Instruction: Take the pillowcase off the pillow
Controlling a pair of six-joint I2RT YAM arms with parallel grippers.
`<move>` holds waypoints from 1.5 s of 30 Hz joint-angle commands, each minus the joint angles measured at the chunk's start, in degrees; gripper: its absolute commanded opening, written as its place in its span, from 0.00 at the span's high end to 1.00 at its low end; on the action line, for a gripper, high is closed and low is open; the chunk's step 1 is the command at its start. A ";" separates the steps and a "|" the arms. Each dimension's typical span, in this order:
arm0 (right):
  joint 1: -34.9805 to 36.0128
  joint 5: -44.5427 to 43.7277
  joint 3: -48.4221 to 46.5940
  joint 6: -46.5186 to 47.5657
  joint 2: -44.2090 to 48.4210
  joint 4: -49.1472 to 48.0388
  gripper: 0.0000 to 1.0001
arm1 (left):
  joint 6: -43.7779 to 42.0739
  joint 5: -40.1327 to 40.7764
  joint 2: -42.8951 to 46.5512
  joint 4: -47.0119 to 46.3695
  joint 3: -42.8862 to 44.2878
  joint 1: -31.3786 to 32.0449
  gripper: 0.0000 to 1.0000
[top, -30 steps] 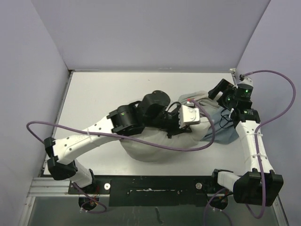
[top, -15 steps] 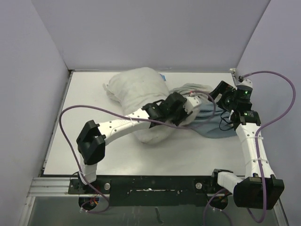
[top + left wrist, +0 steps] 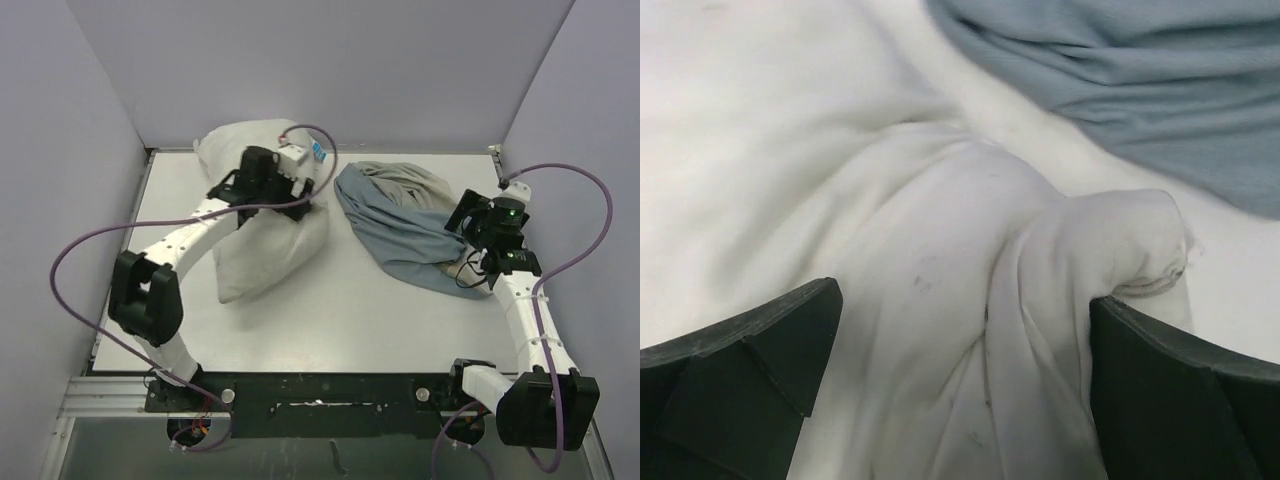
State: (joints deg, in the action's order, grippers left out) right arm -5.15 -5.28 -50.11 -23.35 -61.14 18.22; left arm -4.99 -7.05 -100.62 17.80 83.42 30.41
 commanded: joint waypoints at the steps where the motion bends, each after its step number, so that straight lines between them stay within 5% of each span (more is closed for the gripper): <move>1: -0.03 -8.91 1.13 3.24 -1.09 -5.91 0.02 | 0.33 -4.69 12.42 -1.76 -4.17 -15.08 0.02; 8: -0.83 -10.43 3.89 0.13 -7.62 -7.54 0.02 | 6.18 -12.45 18.98 -10.20 -18.52 -32.88 0.02; 13: -1.17 -8.06 10.59 -0.08 -6.70 -16.46 0.02 | 9.95 -17.52 20.15 -18.15 -28.29 -39.68 0.02; 29: -1.35 -2.54 26.54 10.58 -8.54 -45.88 0.02 | 4.32 -27.94 20.12 -57.91 -58.40 -40.96 0.02; 38: 0.72 -1.83 33.34 16.75 -16.94 -66.65 0.02 | 5.62 -17.58 14.91 -69.55 -63.46 -38.94 0.02; 43: 2.53 -2.66 36.45 18.48 -22.79 -77.44 0.02 | 6.84 -16.22 5.97 -94.47 -71.58 -39.08 0.02; 45: 3.58 -2.30 38.96 19.56 -26.34 -84.64 0.02 | 6.11 -14.74 8.03 -91.81 -72.68 -38.73 0.02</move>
State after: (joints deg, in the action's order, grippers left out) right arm -3.25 -7.07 -14.46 -6.94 -83.24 -47.83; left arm 0.45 -30.98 -89.76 -71.13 14.92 -7.66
